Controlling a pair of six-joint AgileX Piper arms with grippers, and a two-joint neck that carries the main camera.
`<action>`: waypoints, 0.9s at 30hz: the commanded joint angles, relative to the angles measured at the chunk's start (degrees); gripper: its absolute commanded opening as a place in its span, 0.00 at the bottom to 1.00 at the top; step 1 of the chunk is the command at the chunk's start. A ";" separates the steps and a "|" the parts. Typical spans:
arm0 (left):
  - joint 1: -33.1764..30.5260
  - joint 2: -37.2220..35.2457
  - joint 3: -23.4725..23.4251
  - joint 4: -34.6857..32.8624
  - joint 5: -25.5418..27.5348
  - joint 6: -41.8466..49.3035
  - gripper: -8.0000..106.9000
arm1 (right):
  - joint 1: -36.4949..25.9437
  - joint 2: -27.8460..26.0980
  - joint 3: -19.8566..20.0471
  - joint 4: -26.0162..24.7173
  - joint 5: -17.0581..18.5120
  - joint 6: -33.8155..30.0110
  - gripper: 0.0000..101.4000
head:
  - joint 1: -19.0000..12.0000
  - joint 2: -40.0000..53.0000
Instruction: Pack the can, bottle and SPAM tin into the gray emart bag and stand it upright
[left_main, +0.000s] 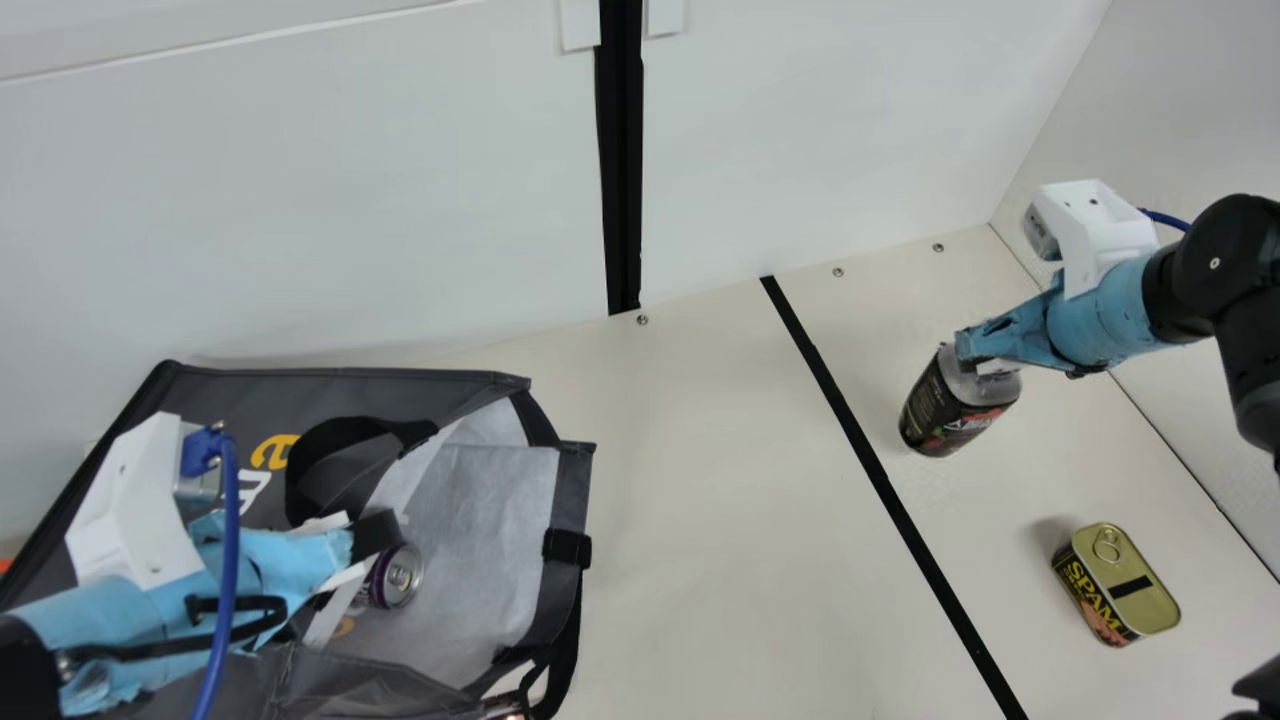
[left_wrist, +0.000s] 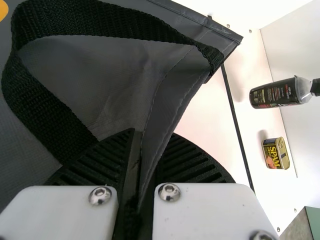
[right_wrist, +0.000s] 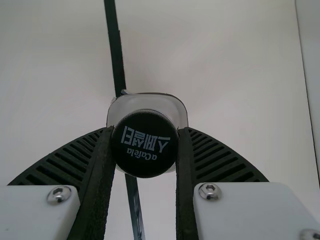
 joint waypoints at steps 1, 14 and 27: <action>0.00 0.00 0.00 0.00 0.00 0.00 0.00 | 0.61 -0.52 0.20 0.38 0.21 -0.83 0.00 | -1.30 -0.05; 0.00 0.00 0.00 0.00 0.00 0.00 0.00 | 5.46 -5.87 2.63 1.31 2.62 -5.80 0.00 | -1.30 -0.05; 0.00 0.00 0.00 0.00 0.00 0.00 0.00 | 10.28 -11.96 9.30 2.22 2.99 -11.10 0.00 | -1.30 -0.05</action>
